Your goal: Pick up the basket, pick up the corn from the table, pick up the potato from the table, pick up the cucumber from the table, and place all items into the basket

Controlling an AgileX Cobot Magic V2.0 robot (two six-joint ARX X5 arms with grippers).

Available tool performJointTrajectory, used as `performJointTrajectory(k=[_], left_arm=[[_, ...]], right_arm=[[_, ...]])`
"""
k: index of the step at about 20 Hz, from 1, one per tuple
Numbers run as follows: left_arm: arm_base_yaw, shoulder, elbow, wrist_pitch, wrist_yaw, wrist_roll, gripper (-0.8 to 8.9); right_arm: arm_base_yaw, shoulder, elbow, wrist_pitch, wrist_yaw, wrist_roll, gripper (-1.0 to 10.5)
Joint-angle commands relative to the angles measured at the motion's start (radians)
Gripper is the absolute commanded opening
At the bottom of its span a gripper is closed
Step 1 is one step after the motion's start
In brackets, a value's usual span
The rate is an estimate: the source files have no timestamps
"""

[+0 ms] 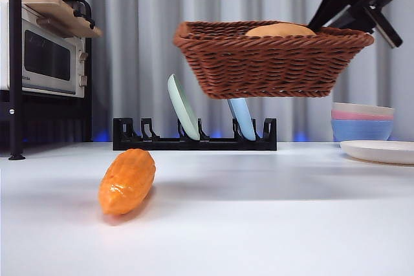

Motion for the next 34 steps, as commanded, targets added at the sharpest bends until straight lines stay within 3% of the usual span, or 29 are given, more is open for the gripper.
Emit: performJointTrajectory(k=[1, 9, 21, 22, 23, 28, 32, 34], left_arm=[[-0.001, -0.056, -0.129, 0.027, -0.003, -0.063, 6.2], [0.003, -0.08, -0.607, 0.424, 0.005, -0.282, 6.2], [0.143, 0.298, -0.638, 0.706, 0.029, -0.274, 6.2], [0.147, 0.312, -0.638, 0.713, 0.03, -0.274, 5.96], [0.147, 0.323, -0.638, 0.715, 0.028, -0.271, 5.13], [0.147, 0.344, -0.638, 0.713, 0.026, -0.218, -0.16], [0.147, 0.338, -0.637, 0.667, 0.051, -0.174, -0.09], [0.147, 0.298, -0.636, 0.593, 0.14, -0.097, -0.09]], right_arm=[[-0.023, -0.004, -0.002, 0.018, -0.013, 0.008, -0.2], [-0.074, -0.004, -0.002, 0.018, -0.014, 0.006, -0.2], [-0.088, -0.004, -0.002, 0.018, -0.012, 0.006, -0.2], [-0.088, -0.004, -0.002, 0.018, -0.013, 0.006, -0.2], [-0.088, -0.004, -0.002, 0.018, -0.013, 0.006, -0.2], [-0.088, -0.004, -0.002, 0.018, -0.013, 0.006, -0.2], [-0.088, -0.004, -0.002, 0.017, -0.017, 0.006, -0.2], [-0.088, -0.004, -0.002, 0.016, -0.017, 0.006, -0.2]])
